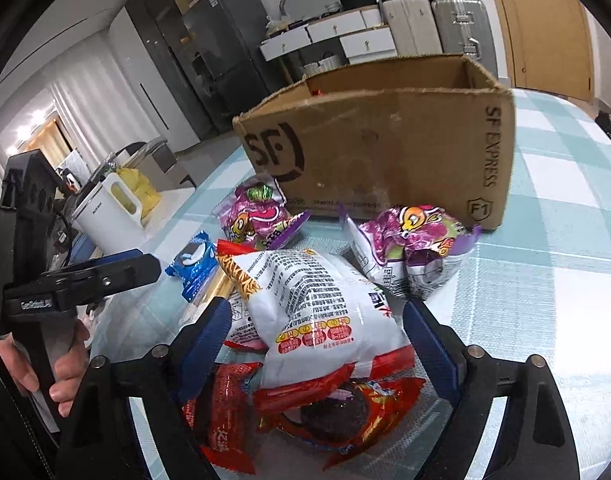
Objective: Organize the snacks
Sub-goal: 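Grasp the white-and-red snack bag with the right gripper while the left grasps the blue Oreo packet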
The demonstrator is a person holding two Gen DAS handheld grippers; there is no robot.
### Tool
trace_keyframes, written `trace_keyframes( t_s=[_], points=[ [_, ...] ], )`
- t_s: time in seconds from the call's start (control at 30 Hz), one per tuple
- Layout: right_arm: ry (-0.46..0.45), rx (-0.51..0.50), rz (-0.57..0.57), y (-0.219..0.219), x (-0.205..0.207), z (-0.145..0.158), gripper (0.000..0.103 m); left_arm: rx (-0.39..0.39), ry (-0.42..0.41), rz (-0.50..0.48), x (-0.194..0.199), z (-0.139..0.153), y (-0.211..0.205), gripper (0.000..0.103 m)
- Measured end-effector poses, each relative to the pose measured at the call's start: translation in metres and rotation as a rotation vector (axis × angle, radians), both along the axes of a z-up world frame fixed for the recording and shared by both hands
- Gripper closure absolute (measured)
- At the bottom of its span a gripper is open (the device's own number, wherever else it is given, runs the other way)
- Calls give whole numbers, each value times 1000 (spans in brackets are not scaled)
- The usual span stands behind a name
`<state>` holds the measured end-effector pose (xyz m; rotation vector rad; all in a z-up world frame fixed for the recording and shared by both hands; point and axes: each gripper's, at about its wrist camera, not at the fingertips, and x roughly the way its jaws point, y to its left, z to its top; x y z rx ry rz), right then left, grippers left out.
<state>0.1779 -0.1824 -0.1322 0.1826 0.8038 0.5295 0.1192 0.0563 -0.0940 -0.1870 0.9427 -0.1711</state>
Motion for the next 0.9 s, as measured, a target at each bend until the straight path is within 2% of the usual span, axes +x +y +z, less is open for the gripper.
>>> trace_keyframes(
  t_s=[0.03, 0.1, 0.2, 0.27, 0.5, 0.9],
  points=[
    [6, -2, 1, 1, 2, -1, 21, -2, 3, -4, -1, -2, 0, 1],
    [33, 18, 7, 0, 7, -7, 38, -9, 16, -10, -3, -6, 0, 1],
    [52, 74, 15, -5, 11, -11, 43, -5, 30, -21, -4, -12, -2, 1],
    [50, 76, 18, -5, 11, -12, 46, -7, 42, -11, -2, -16, -1, 1],
    [37, 84, 22, -7, 7, -10, 47, 3, 46, 40, 4, -19, 13, 1],
    [21, 95, 22, -16, -7, -7, 48, 43, 52, 62, 17, -24, 18, 1]
  ],
)
